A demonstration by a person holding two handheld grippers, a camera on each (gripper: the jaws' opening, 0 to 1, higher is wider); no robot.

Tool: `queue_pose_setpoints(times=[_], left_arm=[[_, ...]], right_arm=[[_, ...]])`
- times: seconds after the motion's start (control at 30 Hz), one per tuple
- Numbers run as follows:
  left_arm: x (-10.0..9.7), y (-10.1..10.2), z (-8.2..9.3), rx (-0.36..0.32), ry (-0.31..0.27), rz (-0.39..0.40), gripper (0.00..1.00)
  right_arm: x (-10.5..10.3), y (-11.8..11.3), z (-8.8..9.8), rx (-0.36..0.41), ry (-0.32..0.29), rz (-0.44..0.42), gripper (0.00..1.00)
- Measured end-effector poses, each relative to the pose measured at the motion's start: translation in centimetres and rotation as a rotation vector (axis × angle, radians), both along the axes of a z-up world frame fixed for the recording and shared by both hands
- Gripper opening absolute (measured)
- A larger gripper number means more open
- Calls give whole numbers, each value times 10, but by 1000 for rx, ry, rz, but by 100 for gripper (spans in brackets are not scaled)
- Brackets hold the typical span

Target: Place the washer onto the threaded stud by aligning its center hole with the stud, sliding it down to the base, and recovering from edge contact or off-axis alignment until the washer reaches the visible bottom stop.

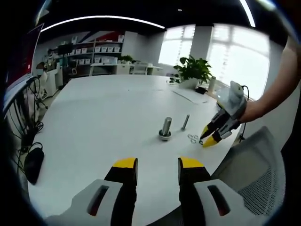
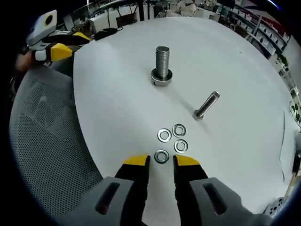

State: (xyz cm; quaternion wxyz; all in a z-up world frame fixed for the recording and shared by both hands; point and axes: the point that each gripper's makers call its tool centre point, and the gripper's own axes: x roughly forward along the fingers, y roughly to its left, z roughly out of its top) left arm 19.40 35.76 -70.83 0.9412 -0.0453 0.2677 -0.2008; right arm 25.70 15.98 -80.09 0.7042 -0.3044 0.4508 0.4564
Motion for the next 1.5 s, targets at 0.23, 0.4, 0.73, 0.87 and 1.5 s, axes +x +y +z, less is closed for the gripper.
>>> queue_pose_setpoints(times=[0.23,0.4,0.73,0.87,1.5], left_arm=[[0,0,1,-1,-3,3,32],[0,0,1,-1,-5,1,32],[0,0,0,12,-4,-6,32],[0,0,1,10,-7,-6,32],[0,0,1,9,-8,-4,32]], right_arm=[[-2,2,0,0,9,43,18],[-1,2,0,-12,36,64,17],[-2,5,-1,-130,50,165,17],[-4,5,-1,-160,42,222,17],[-5,7,-2,-322,63,305,16]])
